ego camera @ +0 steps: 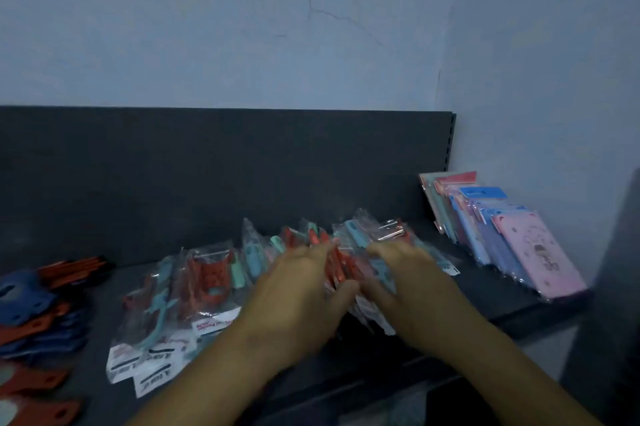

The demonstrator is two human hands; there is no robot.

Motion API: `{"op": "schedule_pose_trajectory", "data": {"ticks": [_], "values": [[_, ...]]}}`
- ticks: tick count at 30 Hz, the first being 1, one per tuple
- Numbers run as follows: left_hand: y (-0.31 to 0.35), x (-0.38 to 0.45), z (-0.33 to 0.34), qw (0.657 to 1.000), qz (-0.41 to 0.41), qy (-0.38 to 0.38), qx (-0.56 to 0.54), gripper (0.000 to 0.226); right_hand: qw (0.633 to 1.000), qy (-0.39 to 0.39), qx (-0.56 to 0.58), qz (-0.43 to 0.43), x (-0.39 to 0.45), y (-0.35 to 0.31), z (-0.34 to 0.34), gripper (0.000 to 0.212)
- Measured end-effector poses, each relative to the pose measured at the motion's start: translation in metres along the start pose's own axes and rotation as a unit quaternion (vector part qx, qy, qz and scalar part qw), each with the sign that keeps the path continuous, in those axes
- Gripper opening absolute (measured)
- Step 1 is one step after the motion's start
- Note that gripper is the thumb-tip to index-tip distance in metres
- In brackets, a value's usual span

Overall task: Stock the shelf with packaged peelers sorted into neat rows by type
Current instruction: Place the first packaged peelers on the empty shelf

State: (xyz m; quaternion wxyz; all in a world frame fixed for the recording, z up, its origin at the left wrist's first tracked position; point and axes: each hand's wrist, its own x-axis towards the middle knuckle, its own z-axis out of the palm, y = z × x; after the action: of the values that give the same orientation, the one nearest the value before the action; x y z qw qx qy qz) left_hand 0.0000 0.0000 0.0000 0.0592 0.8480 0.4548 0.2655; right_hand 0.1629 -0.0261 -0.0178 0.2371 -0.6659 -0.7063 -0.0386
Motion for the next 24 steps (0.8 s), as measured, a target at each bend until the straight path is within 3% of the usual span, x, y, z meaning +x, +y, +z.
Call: {"op": "schedule_pose_trajectory", "data": {"ticks": [4, 10, 15, 20, 24], "values": [[0.003, 0.027, 0.023, 0.996, -0.043, -0.061, 0.037, 0.062, 0.997, -0.004, -0.001, 0.077, 0.025, 0.027, 0.008, 0.057], [-0.001, 0.044, 0.045, 0.991, -0.084, -0.083, 0.064, 0.075, 0.985, -0.053, 0.001, 0.165, 0.047, 0.057, 0.033, 0.081], [-0.006, 0.046, 0.053, 0.985, -0.115, -0.082, 0.101, 0.086, 0.978, -0.064, 0.036, 0.193, 0.056, 0.055, 0.034, 0.085], [-0.009, 0.048, 0.056, 0.988, -0.113, -0.042, 0.094, 0.07, 0.972, -0.046, 0.078, 0.215, 0.059, 0.053, 0.029, 0.09], [-0.009, 0.049, 0.054, 0.991, -0.12, -0.02, 0.063, 0.063, 0.965, -0.04, 0.091, 0.241, 0.06, 0.051, 0.023, 0.071]]}}
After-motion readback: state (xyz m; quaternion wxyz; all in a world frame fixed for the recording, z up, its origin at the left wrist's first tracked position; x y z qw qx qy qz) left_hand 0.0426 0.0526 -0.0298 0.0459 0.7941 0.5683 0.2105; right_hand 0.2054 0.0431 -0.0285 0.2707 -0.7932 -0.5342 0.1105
